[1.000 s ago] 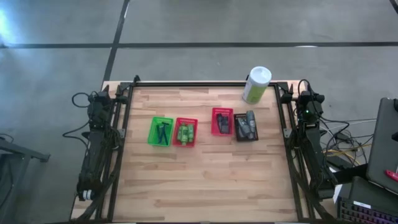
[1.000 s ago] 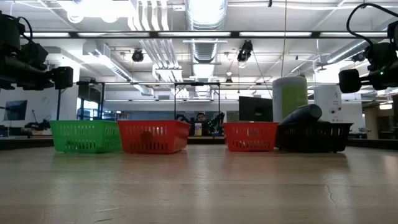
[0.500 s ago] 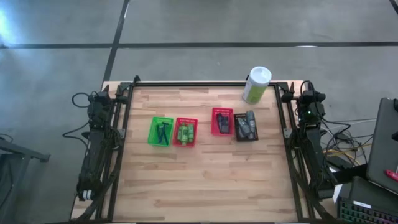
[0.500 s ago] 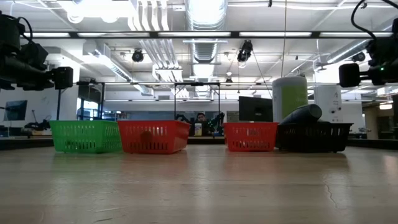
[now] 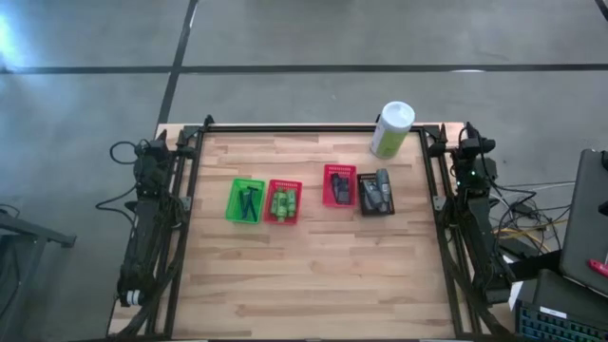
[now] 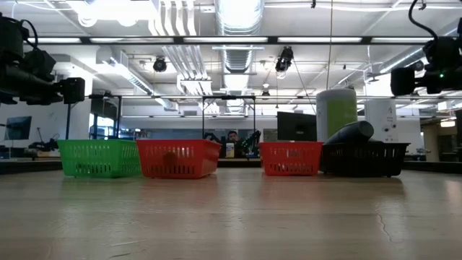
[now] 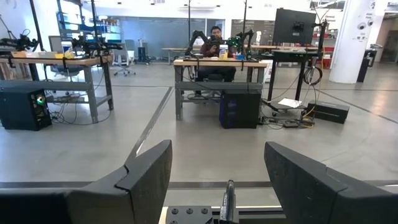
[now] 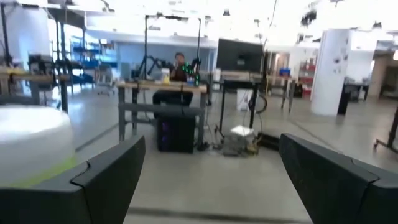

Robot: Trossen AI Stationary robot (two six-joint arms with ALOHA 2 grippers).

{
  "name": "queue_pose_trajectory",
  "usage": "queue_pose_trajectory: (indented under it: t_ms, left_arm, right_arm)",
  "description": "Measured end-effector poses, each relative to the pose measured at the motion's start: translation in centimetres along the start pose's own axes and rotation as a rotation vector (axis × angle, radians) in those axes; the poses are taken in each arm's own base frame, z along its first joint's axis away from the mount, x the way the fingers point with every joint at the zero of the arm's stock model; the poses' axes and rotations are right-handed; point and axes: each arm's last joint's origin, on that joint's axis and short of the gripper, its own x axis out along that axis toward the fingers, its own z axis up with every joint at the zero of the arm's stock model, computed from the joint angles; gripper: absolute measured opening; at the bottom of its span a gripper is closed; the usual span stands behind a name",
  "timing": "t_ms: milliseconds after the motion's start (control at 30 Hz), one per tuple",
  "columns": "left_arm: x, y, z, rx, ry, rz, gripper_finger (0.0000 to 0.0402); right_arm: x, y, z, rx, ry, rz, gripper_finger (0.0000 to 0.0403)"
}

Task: Pick & Place Travel size toiletries
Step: Return to Home Position

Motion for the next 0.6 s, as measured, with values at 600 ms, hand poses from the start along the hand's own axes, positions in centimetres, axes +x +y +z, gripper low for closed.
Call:
queue_pose_trajectory:
  t_ms: [600]
  left_arm:
    - [0.0, 0.0, 0.0, 0.0, 0.003, 0.0, 0.0261]
  right_arm:
    - [-0.1, 0.2, -1.2, 0.016, 0.127, 0.015, 0.0368]
